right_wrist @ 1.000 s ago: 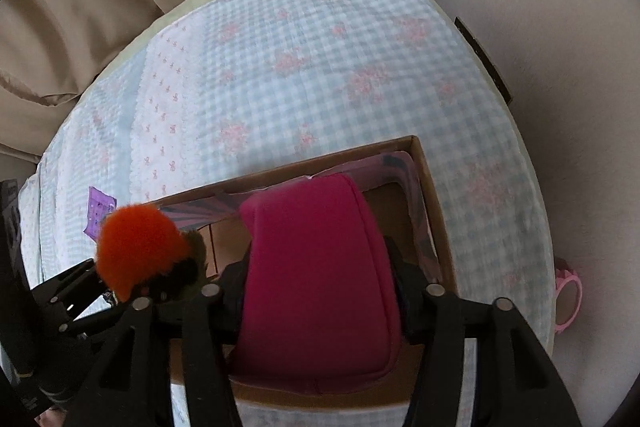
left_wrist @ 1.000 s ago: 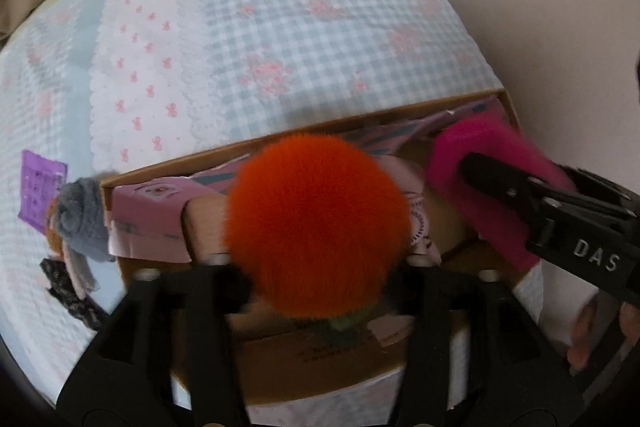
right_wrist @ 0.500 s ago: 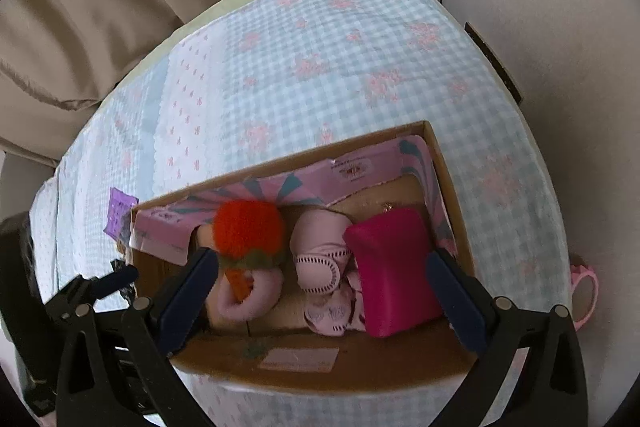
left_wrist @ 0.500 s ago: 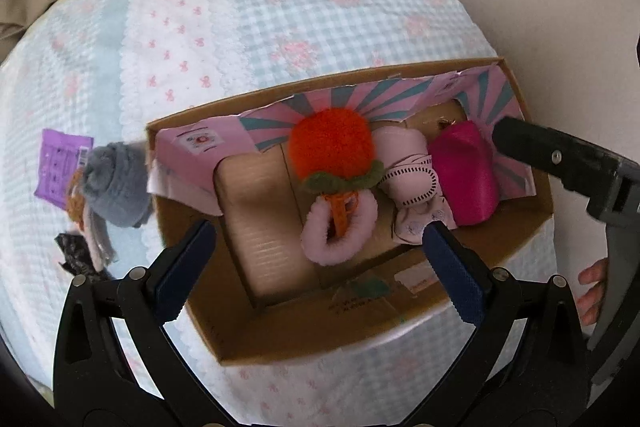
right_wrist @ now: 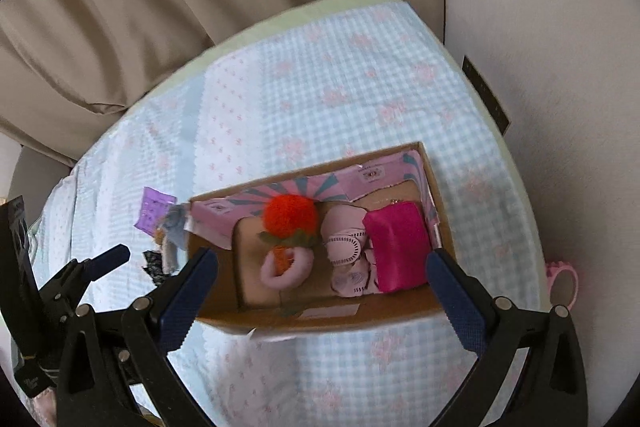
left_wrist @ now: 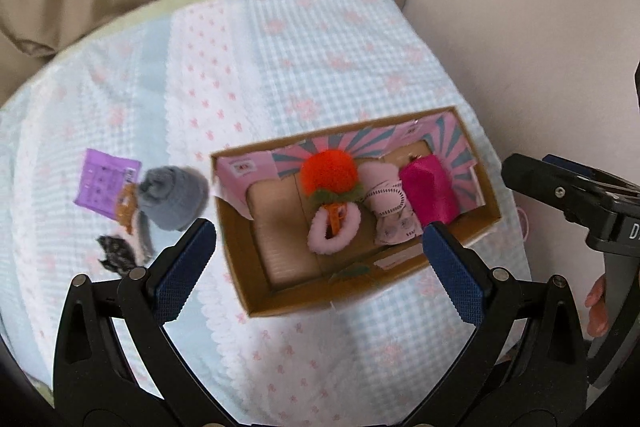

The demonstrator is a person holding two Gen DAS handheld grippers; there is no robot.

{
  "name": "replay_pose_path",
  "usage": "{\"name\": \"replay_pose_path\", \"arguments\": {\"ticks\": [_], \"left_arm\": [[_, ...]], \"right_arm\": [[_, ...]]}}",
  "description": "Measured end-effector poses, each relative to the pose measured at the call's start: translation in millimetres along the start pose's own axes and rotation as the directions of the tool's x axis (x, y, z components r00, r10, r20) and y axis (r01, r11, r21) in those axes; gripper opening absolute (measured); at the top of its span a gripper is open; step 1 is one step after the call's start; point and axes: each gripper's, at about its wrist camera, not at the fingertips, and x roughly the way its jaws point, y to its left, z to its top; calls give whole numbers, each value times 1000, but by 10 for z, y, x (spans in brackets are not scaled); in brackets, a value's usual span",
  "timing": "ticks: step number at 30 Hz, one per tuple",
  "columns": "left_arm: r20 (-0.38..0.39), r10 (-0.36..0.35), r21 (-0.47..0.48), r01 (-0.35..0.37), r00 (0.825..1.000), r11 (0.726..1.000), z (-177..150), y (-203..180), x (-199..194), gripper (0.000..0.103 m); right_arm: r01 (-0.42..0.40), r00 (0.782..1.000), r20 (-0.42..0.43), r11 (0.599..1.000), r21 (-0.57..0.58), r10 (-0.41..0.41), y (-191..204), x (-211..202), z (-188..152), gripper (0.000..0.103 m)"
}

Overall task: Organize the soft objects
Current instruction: 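Withdraw both tools from the box toward the remaining items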

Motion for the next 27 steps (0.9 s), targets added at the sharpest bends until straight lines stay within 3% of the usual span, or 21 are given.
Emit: {"name": "replay_pose_path", "arguments": {"ticks": [7,14,20,27], "left_arm": [[103,14,-18,-12,995,1000,-115,82,-735,103],[197,49,-72,-36,979,997,-388,399,-1558,103],[252,130,-133,-98,959,986,-853,825,-2070,103],[279,197,-253,-126,940,959,-1430,1470,-2437,103]], "right_arm": [[21,995,95,998,-52,-16,287,-744,-166,103],[107,980,183,979,-171,-76,767,-1345,-394,103],[182,956,272,952,-246,-112,1233,-1573,-702,103],[132,961,271,955,-265,-57,1567,-1506,-889,103]]}}
